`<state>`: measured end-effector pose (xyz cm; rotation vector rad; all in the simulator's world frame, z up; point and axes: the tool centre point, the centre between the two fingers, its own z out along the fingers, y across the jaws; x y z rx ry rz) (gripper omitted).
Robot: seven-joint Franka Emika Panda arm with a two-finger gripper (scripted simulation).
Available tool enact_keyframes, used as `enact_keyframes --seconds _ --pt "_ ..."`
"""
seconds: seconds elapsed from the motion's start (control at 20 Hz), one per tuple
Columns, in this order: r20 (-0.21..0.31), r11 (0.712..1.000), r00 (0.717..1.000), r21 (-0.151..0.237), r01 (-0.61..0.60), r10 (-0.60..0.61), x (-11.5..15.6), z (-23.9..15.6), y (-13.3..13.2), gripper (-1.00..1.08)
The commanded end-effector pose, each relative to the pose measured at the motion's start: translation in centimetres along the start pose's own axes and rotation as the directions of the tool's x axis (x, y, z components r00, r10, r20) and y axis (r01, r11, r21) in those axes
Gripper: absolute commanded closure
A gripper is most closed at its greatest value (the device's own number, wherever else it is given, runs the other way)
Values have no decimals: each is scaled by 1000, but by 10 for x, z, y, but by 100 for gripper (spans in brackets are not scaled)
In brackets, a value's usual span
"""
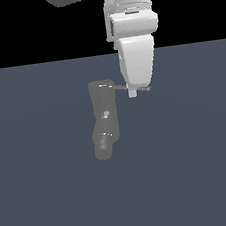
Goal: Turn on the faucet by rotating a designated handle.
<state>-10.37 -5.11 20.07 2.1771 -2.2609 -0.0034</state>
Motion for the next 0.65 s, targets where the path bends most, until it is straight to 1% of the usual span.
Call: enact_keyframes --seconds 0.0,0.55,0.6 --pt "0 1000 1000 3 -11 11 13 0 -9 108" --pt "1 1000 1000 4 -21 21 47 -1 -39 108" --pt "1 1000 1000 4 -21 21 47 -1 -39 108"
